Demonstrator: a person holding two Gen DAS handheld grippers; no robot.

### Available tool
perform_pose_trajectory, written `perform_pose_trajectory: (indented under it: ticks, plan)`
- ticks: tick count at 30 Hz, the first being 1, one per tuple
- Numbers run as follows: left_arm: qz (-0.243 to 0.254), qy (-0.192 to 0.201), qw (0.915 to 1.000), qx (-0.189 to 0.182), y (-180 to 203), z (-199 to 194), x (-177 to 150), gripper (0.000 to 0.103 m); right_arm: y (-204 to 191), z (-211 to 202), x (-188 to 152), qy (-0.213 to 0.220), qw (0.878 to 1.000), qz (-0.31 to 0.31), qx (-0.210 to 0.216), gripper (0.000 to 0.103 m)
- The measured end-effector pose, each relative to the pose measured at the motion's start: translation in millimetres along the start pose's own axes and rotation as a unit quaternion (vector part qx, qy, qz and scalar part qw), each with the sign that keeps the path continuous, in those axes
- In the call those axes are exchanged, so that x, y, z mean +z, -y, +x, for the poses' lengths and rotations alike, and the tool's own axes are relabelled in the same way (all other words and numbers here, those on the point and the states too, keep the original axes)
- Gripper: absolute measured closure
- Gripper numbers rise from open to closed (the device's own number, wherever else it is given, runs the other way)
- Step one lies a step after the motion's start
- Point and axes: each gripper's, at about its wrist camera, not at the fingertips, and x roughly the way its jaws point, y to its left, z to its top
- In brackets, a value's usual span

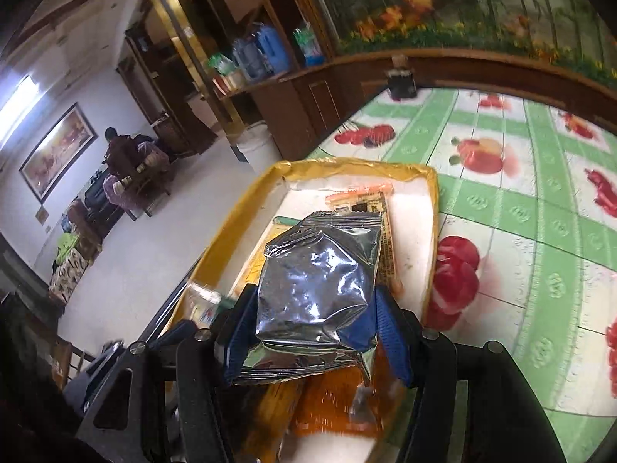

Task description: Organize snacks

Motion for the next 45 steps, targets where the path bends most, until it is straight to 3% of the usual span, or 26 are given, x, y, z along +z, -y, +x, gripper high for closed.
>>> perform_pose_trajectory:
  ticks: [13,26,36,45]
  plan:
    - [-0.003,0.017,0.9997,-0.018,1,-2,-2,0.061,6,23,8,-0.014,1.0,0.016,-0.013,0.04]
    - [-0.002,0.023,0.9996,-0.019,12,-16,-1,0.057,26,-28,3,0.031,0.998,0.044,0.012,0.04]
    - [0.022,0.033,0.9987,-0.034,40,-35,0,0.057,84,-85,-26,0.057,0.994,0.097,0.005,0.04]
    - [0.079,0.018,0.9947,-0.064,96,-41,-11,0.057,161,-150,-65,0.085,0.984,0.153,-0.033,0.04]
